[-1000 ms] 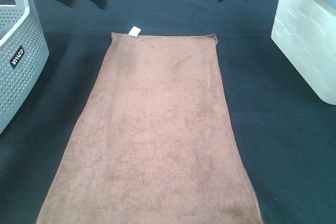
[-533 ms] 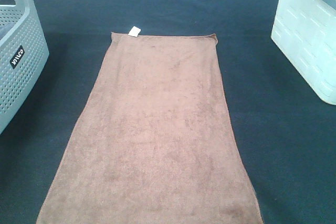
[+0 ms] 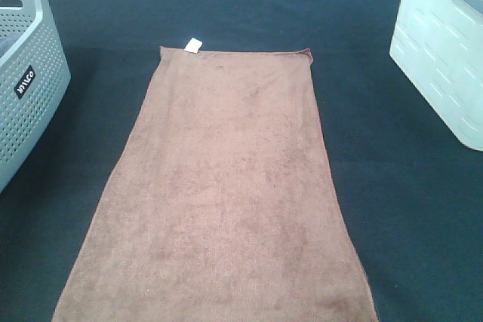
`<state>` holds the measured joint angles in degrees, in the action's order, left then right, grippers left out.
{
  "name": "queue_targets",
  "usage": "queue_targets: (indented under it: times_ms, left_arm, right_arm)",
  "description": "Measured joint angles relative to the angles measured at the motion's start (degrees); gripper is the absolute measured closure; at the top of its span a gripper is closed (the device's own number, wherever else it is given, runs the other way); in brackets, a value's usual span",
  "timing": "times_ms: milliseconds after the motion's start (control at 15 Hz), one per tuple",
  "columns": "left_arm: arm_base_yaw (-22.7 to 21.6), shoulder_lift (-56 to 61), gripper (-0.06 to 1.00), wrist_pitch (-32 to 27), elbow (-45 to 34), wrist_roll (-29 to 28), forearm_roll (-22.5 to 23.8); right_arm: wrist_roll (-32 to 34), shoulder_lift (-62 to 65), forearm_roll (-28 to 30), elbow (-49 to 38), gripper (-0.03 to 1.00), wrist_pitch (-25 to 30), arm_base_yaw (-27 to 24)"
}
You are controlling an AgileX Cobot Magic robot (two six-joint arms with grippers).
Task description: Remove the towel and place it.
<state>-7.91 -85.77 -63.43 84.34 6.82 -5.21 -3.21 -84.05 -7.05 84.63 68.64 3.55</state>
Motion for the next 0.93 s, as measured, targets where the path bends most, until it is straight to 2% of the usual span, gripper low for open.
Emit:
queue_targets:
  times_ms: [267,333,400,667,933]
  left_arm:
    - [0.0,25.6,0.13,4.1,-23.4,0.1,-0.2]
    - [0.0,28.4,0.13,4.3,-25.7,0.3,-0.2]
    - [0.0,36.3,0.13,5.3,-31.6,1.1,-0.2]
    - [0.0,57.5,0.13,6.8,-43.4,1.5,1.7]
    - [0.0,73.7,0.13,6.9,-52.8,1.5,1.4]
  right_arm:
    - [0.6,26.4,0.0,-21.9,0.29,0.1,0.0]
    - [0.7,32.3,0.0,-25.4,0.29,-0.1,0.0]
    - [0.7,37.3,0.0,-29.3,0.29,-0.7,0.0]
    - [0.6,56.1,0.0,-42.1,0.29,-5.8,0.0]
    - [0.4,70.5,1.7,-51.5,0.29,-7.4,0.0]
